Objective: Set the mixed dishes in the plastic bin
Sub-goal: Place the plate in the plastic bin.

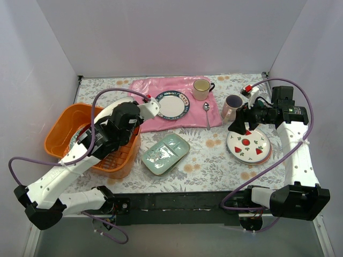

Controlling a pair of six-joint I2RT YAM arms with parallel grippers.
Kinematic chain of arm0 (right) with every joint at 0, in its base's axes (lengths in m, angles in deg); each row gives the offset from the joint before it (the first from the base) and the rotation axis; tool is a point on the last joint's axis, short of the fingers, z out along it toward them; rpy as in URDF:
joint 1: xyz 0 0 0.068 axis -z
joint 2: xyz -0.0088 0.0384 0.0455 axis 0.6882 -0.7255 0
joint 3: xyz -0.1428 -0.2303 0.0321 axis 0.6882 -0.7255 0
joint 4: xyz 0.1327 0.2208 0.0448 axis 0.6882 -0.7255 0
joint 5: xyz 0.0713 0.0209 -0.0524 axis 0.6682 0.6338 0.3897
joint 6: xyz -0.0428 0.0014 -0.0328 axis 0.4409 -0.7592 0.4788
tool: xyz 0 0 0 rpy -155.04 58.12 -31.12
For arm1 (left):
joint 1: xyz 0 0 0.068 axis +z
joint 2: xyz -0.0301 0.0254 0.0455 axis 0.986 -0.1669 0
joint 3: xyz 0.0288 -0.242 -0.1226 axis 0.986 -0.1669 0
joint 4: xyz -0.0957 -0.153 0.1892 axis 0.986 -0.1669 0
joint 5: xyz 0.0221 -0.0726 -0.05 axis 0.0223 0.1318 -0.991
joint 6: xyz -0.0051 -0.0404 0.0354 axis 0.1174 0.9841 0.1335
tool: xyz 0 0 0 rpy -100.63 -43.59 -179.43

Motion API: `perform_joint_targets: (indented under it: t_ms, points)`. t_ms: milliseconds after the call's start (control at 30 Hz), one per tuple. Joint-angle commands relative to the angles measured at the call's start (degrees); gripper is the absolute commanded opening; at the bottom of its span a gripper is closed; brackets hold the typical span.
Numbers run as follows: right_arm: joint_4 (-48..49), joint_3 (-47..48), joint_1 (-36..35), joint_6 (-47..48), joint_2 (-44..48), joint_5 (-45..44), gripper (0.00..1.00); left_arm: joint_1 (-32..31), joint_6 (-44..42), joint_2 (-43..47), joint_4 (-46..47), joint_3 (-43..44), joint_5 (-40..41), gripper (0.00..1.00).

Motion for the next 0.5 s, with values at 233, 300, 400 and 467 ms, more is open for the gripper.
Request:
perform_joint_targets:
  t_ms: [233, 300, 400, 467]
  points:
    - [0.28, 0.09, 0.5, 1.21, -0.18, 1.49, 0.79, 6.78, -3.42, 5.85, 4.01, -4.38, 3.31, 0.0]
    - [0.19, 0.0, 0.5, 1.39, -0.18, 1.49, 0.78, 8.28, -3.69, 6.56, 4.62, -5.78, 2.87, 0.0]
    - [0.28, -0.17, 0.58, 1.48, -0.09, 1.4, 0.78, 9.86, -4.04, 7.44, 5.68, -7.54, 2.95, 0.0]
    - [0.28, -0.17, 0.58, 1.48, -0.18, 1.4, 0.79, 10.57, -4.57, 8.05, 6.9, -9.03, 3.13, 0.0]
